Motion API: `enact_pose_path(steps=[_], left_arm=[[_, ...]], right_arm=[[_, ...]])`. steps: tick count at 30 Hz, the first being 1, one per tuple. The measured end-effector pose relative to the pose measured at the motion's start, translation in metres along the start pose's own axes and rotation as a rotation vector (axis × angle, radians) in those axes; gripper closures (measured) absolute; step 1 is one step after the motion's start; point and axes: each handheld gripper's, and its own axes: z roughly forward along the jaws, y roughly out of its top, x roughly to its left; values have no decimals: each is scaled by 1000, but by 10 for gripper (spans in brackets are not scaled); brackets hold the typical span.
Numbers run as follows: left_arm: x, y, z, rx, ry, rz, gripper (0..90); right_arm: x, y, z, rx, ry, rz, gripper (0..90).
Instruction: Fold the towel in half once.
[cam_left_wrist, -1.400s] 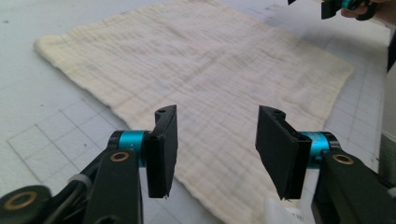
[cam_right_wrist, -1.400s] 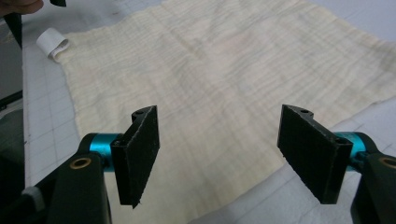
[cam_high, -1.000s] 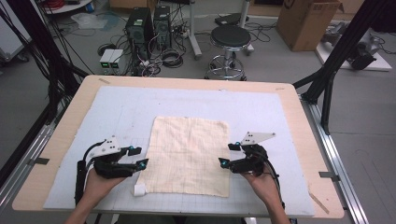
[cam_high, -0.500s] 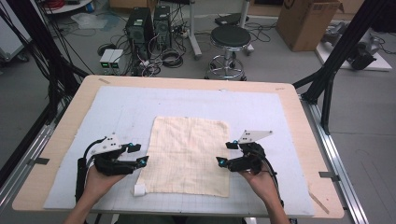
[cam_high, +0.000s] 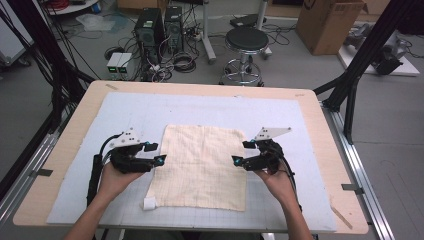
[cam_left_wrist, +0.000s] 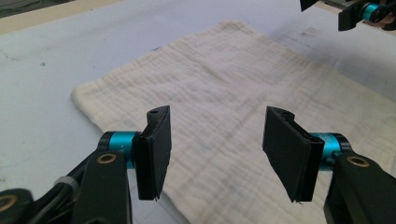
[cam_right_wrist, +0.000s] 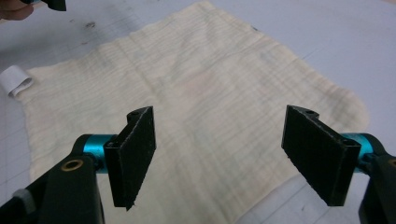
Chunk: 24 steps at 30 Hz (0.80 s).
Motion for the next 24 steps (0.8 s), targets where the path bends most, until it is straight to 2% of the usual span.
enact_pose_path(steps=[5, 8, 14, 16, 19, 24], left_arm=[[12, 8, 11, -2, 29, -21, 431], [20, 14, 15, -2, 37, -37, 430], [37, 26, 26, 7, 74, -64, 436], [44, 26, 31, 3, 91, -83, 446], [55, 25, 39, 32, 124, -104, 449], [66, 24, 53, 23, 184, -134, 492]], right_arm=[[-12, 10, 6, -6, -8, 13, 259], [-19, 19, 10, 9, -17, 15, 260], [-35, 37, 15, 18, -59, 19, 282], [-41, 42, 17, 22, -76, 27, 315], [-51, 46, 23, 16, -105, 27, 394], [-66, 38, 35, 52, -156, 65, 462]])
